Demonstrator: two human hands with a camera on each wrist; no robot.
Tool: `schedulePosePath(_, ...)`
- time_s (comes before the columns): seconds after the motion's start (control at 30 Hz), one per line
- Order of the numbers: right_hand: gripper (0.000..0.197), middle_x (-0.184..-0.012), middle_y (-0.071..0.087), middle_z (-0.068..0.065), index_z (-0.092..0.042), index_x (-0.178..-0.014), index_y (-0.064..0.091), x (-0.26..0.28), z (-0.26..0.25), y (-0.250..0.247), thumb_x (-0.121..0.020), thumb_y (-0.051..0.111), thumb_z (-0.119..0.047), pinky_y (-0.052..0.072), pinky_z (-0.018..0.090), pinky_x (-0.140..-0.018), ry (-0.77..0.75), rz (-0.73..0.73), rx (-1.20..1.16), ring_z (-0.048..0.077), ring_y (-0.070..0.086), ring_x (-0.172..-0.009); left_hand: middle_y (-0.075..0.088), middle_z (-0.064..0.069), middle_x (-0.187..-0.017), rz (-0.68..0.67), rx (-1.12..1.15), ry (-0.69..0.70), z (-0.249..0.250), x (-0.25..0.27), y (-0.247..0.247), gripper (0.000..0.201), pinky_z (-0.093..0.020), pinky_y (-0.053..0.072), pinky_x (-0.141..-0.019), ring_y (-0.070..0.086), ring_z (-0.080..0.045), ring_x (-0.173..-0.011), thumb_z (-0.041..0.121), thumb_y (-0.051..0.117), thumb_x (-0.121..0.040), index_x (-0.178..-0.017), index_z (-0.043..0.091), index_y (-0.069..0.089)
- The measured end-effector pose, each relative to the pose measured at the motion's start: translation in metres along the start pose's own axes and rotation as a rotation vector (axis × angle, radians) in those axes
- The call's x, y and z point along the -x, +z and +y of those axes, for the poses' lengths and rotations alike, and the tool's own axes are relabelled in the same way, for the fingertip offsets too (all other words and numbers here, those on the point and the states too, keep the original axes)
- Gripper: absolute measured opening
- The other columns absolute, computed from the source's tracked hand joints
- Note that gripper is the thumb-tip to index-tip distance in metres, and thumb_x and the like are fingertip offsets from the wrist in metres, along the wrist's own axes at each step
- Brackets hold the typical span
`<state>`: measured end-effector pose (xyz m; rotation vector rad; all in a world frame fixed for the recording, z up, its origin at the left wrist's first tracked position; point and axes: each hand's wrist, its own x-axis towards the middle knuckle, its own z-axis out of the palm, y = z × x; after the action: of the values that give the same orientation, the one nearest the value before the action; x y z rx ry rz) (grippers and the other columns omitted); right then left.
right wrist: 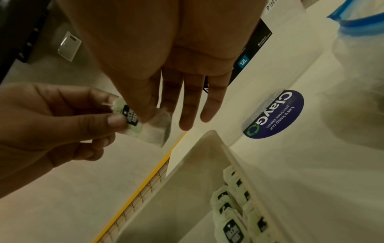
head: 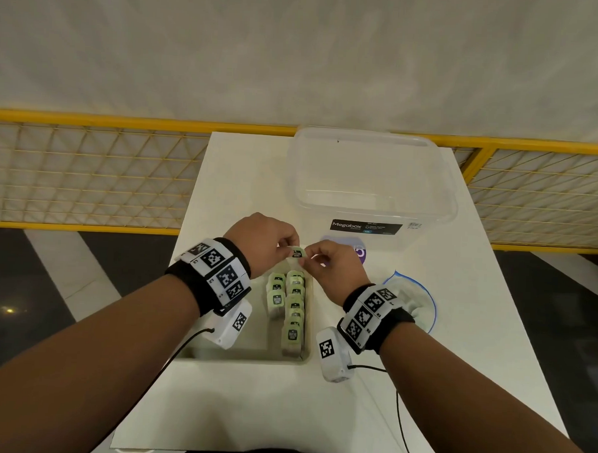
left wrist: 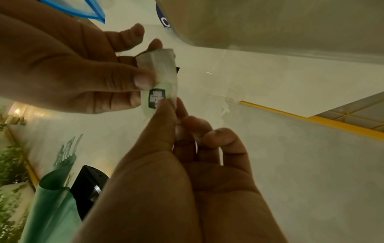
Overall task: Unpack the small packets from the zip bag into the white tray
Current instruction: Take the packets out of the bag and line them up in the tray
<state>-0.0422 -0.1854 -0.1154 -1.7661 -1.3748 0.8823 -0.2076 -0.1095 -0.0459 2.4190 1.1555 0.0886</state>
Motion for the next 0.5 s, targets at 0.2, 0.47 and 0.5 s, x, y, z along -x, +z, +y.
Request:
schedulePosePath(0.2,0.02,-0.092,0.065,-0.007,-0.023,-0.105,0.063,0.002,0.005,0.004,-0.086,0.07,-0.025,0.049,0.024,-0.073,0.017,-0.078,-0.005,0.007,0.06,-0.072,0.068,0.011,-0.085,-0.029,-0.018,-0.086,-0.009,0.004,0.004,0.004,-0.022,0.041,-0.07,0.058,-0.008,-0.076,0.03,0.066,-0.086,-0.089,0.029,0.069)
schedulePosePath(0.47,0.057,-0.091,0.067,0.003,-0.012,-0.132,0.036,0.009,0.024,0.006,-0.087,0.066,-0.031,0.049,0.032,-0.079,0.278,-0.259,0.204,0.02,0.063,-0.083,0.072,0.005,-0.098,-0.657,-0.307,-0.166,-0.024,-0.008,0.073,0.021,-0.03,0.052,-0.087,0.066,-0.016,-0.093,0.029,0.077,-0.077,-0.096,0.02,0.075)
schedulePosePath(0.5,0.055,-0.089,0.069,0.005,-0.012,-0.131,0.037,0.009,0.025,0.007,-0.087,0.066,-0.029,0.053,0.035,-0.079,0.301,-0.291,0.188,0.022,0.066,-0.081,0.071,0.005,-0.095,-0.706,-0.337,-0.176,-0.028,-0.014,0.083,0.02,-0.029,0.053,-0.085,0.066,-0.016,-0.091,0.028,0.078,-0.076,-0.095,0.02,0.075)
